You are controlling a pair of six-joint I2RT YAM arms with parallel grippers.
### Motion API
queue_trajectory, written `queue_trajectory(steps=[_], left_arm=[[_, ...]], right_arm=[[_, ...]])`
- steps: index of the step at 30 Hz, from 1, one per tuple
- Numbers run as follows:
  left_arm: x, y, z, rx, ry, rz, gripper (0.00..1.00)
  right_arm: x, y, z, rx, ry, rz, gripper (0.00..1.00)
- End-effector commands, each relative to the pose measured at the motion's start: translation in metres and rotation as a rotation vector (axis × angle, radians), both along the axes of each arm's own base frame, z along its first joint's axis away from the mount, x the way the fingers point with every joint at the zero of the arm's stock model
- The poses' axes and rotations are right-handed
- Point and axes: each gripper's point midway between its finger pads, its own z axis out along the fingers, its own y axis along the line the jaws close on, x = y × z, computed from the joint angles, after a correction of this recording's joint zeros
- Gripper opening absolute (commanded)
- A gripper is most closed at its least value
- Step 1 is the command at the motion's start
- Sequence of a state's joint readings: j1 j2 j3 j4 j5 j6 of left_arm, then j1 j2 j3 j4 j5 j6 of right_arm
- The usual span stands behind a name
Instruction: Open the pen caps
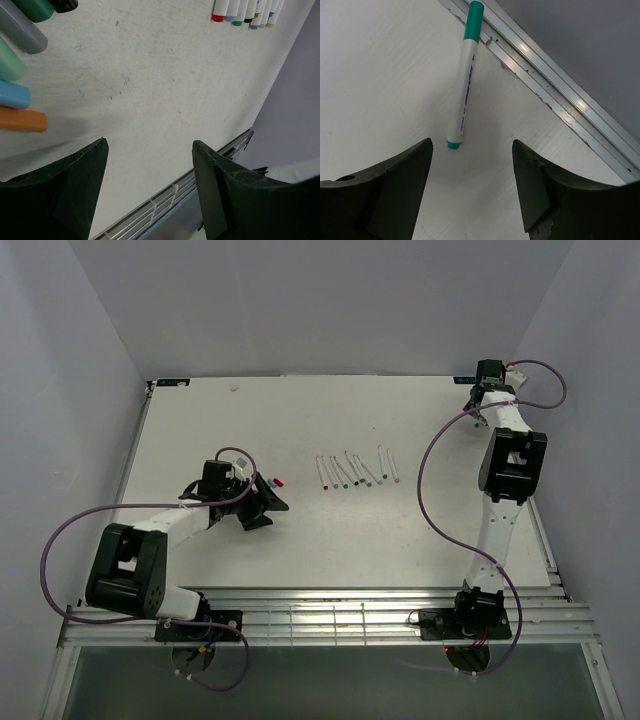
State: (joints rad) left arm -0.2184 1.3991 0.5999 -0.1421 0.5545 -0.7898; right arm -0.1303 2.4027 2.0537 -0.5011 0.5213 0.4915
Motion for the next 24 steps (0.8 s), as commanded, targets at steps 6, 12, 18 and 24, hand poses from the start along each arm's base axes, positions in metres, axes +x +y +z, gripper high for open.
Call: queue_trajectory(steps=[6,12,18,24], left_arm=[[0.011,-0.006,0.009,-0.023,-0.043,-0.018,0.79],[0.007,-0.005,0.006,-0.022,-0.029,-0.016,0.79],[0.009,-0.006,0.005,-0.025,-0.028,-0.019,0.79],[0.008,-0.008,0.002,-0.034,-0.013,-0.02,0.79]], right_arm=[[0.013,-0.011,0.008,-0.008,-0.056,-0.039,0.7],[0.015,-0.01,-0.002,0.004,-0.056,-0.047,0.7],[0.021,-0.011,-0.004,0.0,-0.062,-0.037,0.7],[0.024,-0.012,-0.007,-0.009,-0.06,-0.036,0.7]])
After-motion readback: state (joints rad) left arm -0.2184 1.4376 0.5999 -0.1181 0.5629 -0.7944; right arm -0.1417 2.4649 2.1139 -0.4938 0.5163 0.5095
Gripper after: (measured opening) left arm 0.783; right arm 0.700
